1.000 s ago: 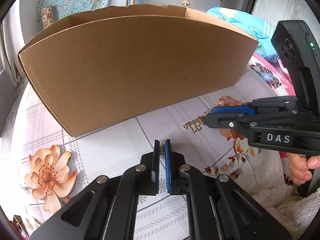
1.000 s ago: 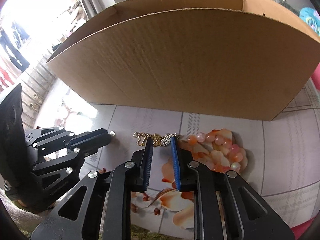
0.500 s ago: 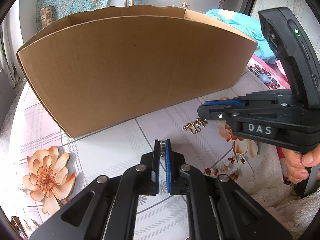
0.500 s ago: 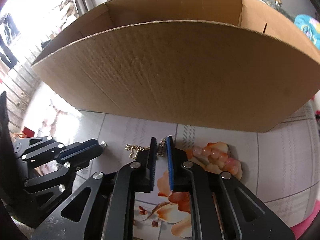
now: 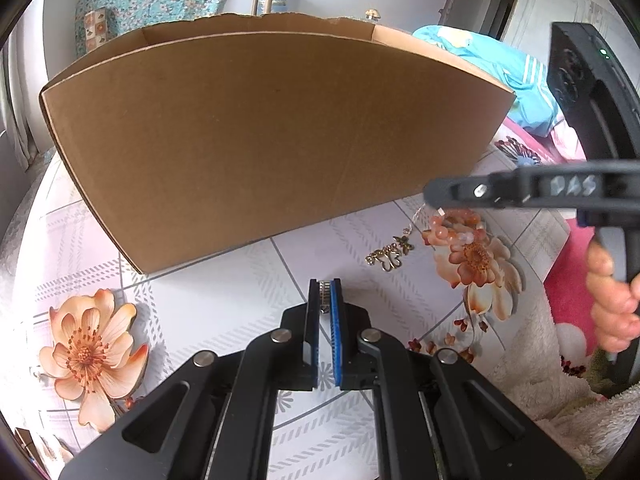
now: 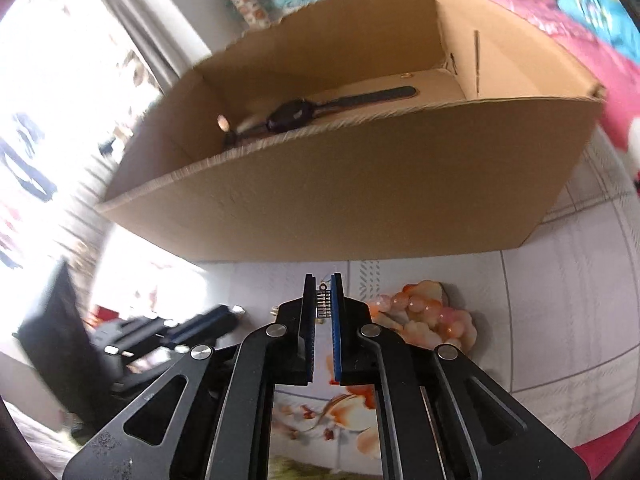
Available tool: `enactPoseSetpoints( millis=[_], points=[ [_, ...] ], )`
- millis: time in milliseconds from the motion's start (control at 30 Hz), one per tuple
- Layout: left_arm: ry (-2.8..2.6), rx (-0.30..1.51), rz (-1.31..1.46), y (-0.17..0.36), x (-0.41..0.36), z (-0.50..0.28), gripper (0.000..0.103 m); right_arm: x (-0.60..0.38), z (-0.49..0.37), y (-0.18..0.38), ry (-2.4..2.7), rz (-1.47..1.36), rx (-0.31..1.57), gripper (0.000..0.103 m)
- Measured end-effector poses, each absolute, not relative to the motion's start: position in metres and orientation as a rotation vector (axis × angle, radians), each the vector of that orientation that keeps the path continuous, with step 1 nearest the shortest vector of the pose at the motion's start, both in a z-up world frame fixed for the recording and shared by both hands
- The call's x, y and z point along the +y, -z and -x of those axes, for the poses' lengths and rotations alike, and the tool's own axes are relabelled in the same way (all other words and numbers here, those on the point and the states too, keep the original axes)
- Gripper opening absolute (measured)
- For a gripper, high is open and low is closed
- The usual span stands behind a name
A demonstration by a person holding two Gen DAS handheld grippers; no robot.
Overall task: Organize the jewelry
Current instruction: 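Lift the gold chain piece with the left gripper off the table, then carry the chain piece over the box and open the left gripper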
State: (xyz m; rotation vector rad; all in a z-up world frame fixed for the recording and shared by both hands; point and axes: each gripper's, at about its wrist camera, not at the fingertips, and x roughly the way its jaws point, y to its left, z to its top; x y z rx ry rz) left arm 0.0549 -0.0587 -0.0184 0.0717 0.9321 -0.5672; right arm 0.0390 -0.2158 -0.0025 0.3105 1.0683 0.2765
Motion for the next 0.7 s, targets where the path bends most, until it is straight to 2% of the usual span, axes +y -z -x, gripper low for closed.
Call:
enactPoseSetpoints(
  millis=[267,533,700],
  points=[
    [0.582,0.948,0.016,0.018,-0.048,-0.056,0.004,-0.249,-0.026,-0.006,-0.448,-0.632,0.999,0.005],
    [0.610,0.886,0.015,-0.016,-0.043,-0.038,0.004,-0.246,-0.017,-0.042,-0.516,-0.578,0.895,0.005],
    [0.720,0.830,0.116,-0.075,-0.033,-0.042,0.004,-0.245,-0.021,-0.083,-0.576,-0.483,0.822,0.005]
  ],
)
